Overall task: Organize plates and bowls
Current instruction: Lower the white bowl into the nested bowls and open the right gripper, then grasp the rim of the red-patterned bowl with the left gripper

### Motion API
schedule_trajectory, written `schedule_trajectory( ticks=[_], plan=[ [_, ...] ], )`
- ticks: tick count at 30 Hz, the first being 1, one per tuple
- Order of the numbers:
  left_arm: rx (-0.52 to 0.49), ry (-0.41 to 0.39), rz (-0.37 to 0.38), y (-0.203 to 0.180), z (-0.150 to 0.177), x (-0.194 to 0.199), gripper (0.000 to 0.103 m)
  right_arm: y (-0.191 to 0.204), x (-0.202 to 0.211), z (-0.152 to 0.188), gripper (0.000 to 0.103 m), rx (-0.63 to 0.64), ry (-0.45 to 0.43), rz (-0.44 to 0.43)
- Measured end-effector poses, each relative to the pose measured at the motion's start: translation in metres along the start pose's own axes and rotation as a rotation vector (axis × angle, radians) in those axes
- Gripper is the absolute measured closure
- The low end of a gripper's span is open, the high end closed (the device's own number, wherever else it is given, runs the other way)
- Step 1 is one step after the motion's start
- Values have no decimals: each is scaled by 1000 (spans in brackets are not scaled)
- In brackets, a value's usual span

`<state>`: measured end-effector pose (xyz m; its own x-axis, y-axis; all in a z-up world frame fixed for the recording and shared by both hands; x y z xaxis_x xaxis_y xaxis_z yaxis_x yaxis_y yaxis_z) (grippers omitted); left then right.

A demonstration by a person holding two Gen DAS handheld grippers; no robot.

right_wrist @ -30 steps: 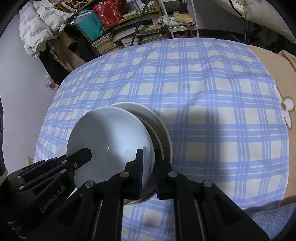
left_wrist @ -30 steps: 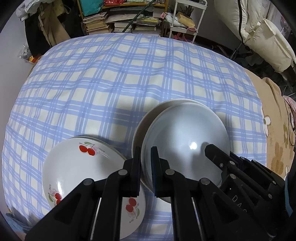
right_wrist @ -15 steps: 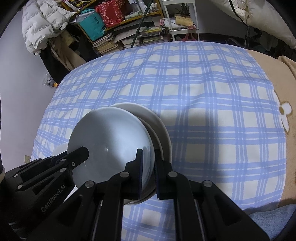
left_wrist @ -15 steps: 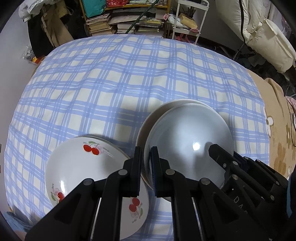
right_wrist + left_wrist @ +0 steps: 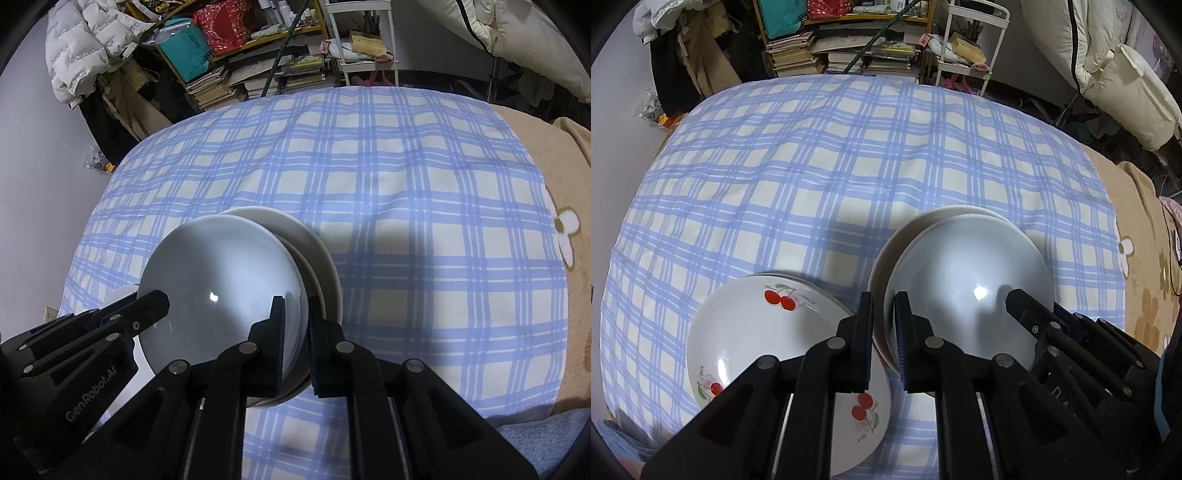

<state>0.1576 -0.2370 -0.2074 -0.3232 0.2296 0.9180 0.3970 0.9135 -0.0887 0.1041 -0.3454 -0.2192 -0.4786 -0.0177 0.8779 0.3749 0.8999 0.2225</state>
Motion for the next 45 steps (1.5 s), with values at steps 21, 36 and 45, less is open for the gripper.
schedule_trajectory(
  ticks=[21,36,45],
  plan=[
    [6,-79,-39,16,-2,38,88,2,26,0,42,-47,-58,-94],
    [-23,-61,-91,34,-9,33,64,-65,37,0,25,-265,-43,26],
    [-61,-37,-111,35,-14,18,45,-70,18,7,11,-246,27,78]
  ],
)
Point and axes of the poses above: each gripper's, at about its wrist camera, not at the fingertips, and x roughly against the way its jaws point, y to its left, z to its underside, the point moved 8 cm from there along -x, roughly the way its jaws point, and after that the axes turned 3 degrees about z, right-handed, at the moved point
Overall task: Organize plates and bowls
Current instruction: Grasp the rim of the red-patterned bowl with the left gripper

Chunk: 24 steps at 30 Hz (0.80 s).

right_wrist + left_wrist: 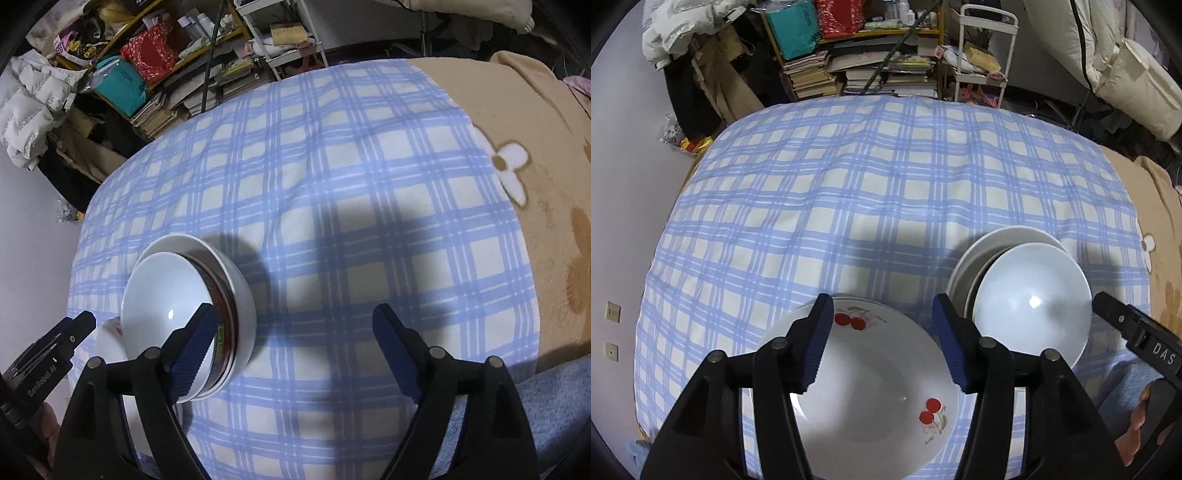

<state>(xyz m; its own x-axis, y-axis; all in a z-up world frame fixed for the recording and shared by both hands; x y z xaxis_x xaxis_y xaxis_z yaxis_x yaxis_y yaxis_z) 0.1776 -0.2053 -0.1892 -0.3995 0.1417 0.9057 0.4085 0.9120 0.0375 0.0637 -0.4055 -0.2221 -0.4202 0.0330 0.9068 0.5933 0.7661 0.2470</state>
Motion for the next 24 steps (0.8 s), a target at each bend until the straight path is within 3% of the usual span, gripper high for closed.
schedule_trajectory(
  ticks=[14,24],
  plan=[
    [12,52,-2,2,5,-19,33,-6,-10,5,10,-33,41,9],
    [15,97,44,-1,7,-29,33,-8,-15,6,9,-43,51,25]
  ],
)
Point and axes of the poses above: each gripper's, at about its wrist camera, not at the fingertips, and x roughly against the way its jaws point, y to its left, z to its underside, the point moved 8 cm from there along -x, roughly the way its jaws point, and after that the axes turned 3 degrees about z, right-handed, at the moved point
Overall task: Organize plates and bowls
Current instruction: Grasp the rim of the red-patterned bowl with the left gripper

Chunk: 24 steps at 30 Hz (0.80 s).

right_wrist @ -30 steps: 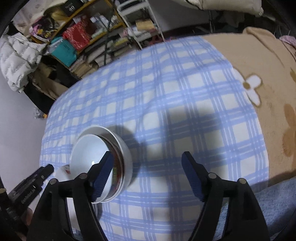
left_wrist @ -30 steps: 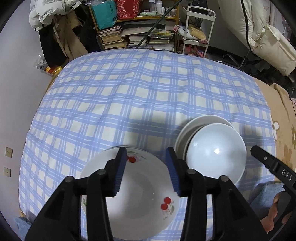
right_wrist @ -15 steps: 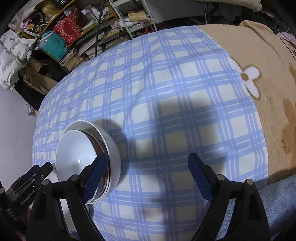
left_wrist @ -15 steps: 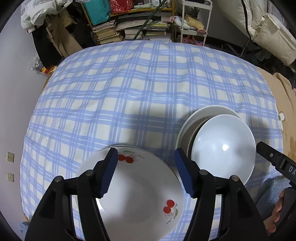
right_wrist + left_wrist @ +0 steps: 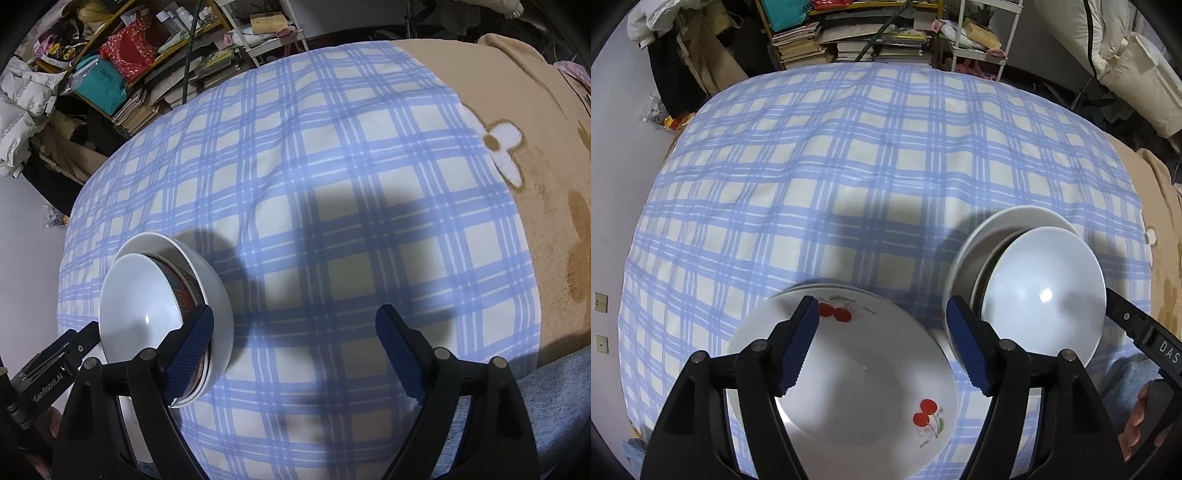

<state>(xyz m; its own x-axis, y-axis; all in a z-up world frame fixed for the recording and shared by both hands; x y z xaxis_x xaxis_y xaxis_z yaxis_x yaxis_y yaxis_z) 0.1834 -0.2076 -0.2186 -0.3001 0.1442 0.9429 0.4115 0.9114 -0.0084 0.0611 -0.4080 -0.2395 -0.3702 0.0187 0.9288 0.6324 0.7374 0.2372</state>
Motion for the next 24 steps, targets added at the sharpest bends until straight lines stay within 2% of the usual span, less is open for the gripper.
schedule_trajectory(
  ticks=[14,24],
  plan=[
    [-10,9,24,-3,-3,-3,33,-2,-1,-2,9,-20,0,-13],
    [31,28,60,-4,-3,-10,33,5,-5,1,9,0,12,-21]
  ],
)
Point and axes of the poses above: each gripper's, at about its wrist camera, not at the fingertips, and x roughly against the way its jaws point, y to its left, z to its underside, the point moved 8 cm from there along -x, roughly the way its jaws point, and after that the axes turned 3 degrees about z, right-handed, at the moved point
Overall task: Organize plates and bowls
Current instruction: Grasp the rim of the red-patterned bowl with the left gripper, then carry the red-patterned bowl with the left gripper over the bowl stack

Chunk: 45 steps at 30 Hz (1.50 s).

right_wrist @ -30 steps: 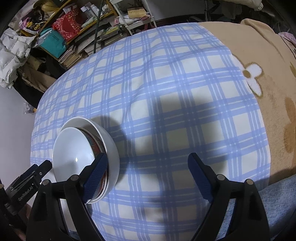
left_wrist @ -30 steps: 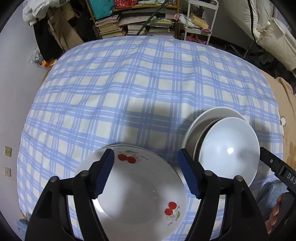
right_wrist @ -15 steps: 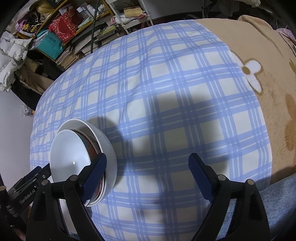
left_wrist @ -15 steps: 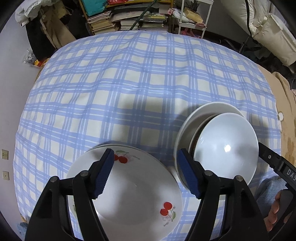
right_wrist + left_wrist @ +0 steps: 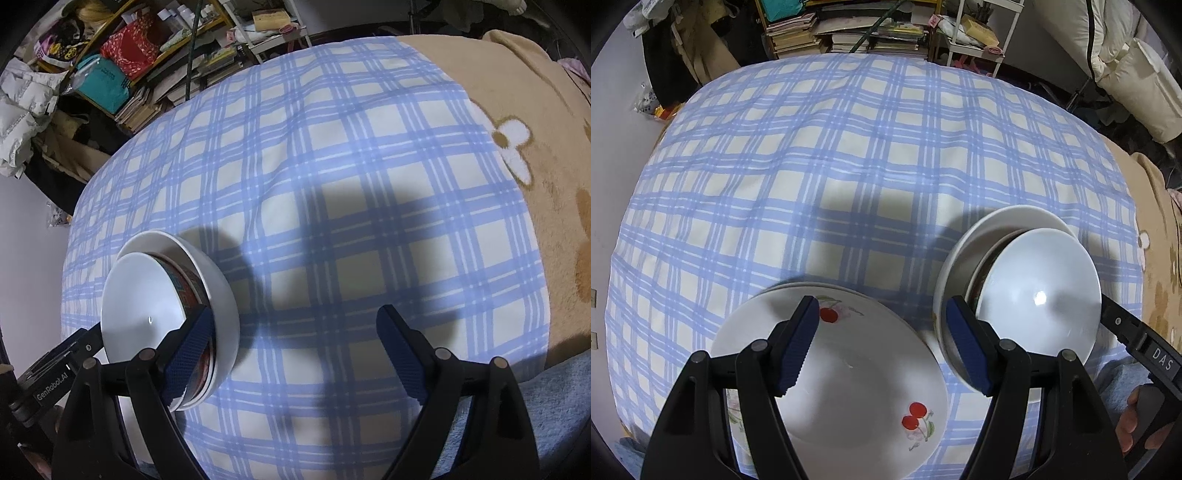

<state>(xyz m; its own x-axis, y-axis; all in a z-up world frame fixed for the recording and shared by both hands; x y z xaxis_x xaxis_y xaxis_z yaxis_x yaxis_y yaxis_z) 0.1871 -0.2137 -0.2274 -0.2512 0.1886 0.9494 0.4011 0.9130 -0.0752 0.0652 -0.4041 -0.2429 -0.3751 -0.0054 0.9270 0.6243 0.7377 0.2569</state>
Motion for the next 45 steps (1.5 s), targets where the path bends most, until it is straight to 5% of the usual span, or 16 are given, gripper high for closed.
schedule_trajectory(
  ticks=[9,18,27,32,41,45],
  plan=[
    [-7,-8,-29,1,-2,-1,33,1,1,-1,9,19,-16,13],
    [2,-11,9,-10,-3,1,61,5,1,-3,9,18,-16,13],
    [6,10,97,-22,-1,-1,96,21,5,-4,49,72,-23,-68],
    [8,6,77,-26,-1,1,99,35,3,0,85,106,9,-133],
    [-15,8,74,-28,-2,-3,101,44,-7,3,89,124,32,-126],
    [26,17,146,-21,-4,-6,101,46,-10,2,89,113,39,-128]
  ],
)
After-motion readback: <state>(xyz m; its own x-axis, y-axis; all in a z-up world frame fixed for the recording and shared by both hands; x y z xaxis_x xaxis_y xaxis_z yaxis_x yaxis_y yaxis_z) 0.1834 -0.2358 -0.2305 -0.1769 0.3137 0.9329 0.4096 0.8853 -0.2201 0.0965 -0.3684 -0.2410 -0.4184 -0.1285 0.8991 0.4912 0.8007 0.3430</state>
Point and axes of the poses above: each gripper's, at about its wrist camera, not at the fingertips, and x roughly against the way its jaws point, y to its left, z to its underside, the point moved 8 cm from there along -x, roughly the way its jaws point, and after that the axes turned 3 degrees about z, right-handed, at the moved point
